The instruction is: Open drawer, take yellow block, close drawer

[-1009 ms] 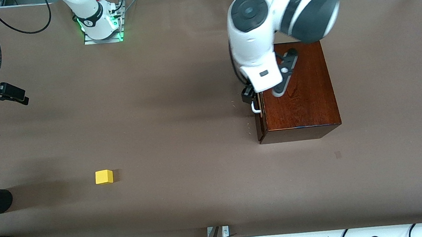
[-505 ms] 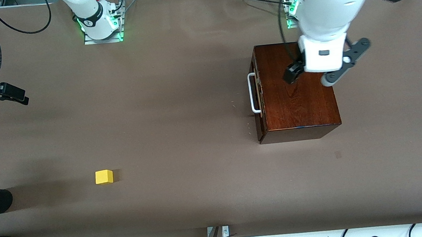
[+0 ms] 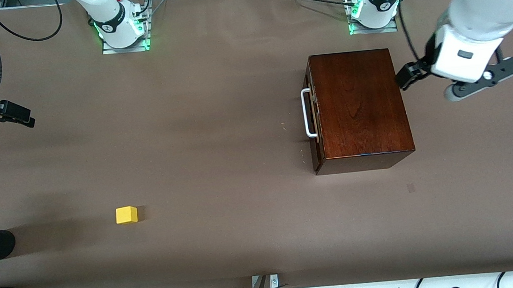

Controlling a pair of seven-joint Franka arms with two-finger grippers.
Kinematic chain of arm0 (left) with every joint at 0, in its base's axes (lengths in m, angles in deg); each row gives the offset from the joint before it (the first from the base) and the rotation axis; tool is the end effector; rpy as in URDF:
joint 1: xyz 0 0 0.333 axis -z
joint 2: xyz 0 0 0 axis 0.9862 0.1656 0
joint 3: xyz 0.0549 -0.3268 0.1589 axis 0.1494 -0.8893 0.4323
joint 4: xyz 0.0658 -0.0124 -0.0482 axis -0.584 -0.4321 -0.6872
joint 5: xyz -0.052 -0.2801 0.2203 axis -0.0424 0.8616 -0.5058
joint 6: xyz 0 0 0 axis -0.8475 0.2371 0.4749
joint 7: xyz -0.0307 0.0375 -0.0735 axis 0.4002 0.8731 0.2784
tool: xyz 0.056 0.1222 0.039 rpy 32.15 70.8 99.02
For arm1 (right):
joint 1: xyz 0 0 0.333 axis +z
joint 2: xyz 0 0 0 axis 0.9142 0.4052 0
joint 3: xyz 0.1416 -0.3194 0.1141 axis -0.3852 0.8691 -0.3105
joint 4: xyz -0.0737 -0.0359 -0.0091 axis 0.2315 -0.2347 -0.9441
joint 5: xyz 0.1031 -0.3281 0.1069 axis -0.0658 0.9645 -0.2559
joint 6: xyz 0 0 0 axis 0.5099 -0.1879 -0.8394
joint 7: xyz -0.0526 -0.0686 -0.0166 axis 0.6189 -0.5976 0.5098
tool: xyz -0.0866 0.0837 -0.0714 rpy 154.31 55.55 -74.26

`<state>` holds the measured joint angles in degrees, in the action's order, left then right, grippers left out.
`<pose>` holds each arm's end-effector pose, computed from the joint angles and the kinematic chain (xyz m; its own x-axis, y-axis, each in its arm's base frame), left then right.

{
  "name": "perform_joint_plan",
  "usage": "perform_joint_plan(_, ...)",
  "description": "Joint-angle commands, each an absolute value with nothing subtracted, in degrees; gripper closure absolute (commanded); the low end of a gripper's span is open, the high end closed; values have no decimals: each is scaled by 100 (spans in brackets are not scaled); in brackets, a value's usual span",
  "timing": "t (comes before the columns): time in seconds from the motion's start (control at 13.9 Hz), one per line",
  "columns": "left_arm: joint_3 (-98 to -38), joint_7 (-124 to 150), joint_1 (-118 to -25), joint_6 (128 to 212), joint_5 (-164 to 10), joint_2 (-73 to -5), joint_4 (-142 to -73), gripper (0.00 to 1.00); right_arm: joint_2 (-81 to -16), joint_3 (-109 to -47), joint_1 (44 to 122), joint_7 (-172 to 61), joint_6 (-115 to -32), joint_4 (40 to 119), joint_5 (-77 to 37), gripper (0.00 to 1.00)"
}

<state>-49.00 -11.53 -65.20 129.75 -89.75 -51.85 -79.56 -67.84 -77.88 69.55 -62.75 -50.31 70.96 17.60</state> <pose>0.5521 -0.1350 0.6388 0.9525 0.2907 -0.0906 0.2783 -0.9519 -0.1280 0.5457 -0.0175 0.6050 0.9967 -0.0685 -0.0437 -0.0680 -0.9976 0.0130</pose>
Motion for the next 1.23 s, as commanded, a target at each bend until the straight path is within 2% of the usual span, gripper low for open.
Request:
perform_joint_plan(0.0,-4903,-469,-6649,13523,-8858,-5979,-9097,0,-6778,-7882,6856,-6307,-5031,7038,1776,0)
perform_joint_plan(0.22,-4579,452,-6667,14402,-8806,-6631,-10259,0,-6778,-7882,6856,-6307,-5031,7038,1776,0)
perform_joint_plan(0.36,-4315,858,-6667,14694,-8560,-6738,-10612,0,-6778,-7882,6856,-6307,-5022,7038,1776,0)
perform_joint_plan(1.15,-4314,920,-6772,14607,-8568,-6720,-10544,0,-6778,-7882,6856,-6307,-5031,7038,1776,0)
